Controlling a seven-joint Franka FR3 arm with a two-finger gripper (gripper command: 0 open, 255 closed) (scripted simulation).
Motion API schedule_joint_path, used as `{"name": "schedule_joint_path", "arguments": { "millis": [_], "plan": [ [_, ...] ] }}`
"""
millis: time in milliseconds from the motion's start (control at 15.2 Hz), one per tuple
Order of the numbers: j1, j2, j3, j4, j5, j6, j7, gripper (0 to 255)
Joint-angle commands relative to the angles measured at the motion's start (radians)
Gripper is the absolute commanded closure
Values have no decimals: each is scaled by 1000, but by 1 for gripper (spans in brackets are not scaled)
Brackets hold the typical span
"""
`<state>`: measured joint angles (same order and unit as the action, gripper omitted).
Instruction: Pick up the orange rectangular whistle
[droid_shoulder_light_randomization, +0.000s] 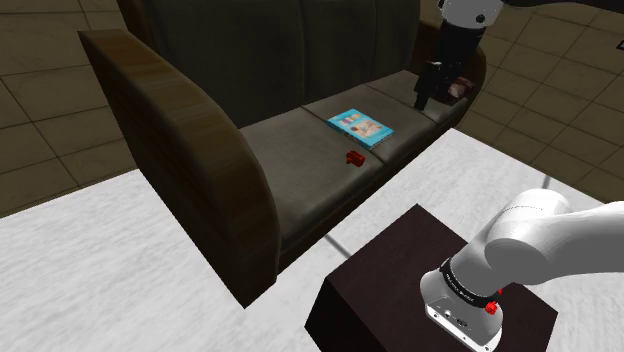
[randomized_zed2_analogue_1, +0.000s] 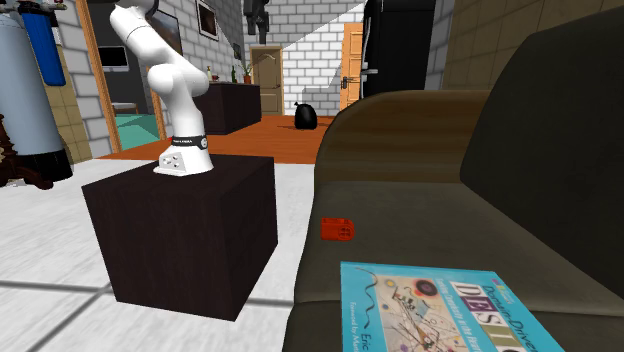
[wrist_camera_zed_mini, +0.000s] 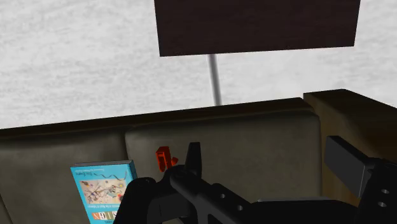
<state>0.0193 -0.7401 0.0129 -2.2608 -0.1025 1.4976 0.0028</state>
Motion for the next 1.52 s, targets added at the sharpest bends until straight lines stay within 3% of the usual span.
{"name": "schedule_joint_path", "arguments": {
  "millis": [0, 726, 1452],
  "plan": [
    [0, 0, 0, 0, 0, 0, 0, 0],
    [-46, 212, -115, -132, -42, 358, -54, 0],
    [-76, 564, -221, -100, -19, 687, -131, 0]
  ]
}}
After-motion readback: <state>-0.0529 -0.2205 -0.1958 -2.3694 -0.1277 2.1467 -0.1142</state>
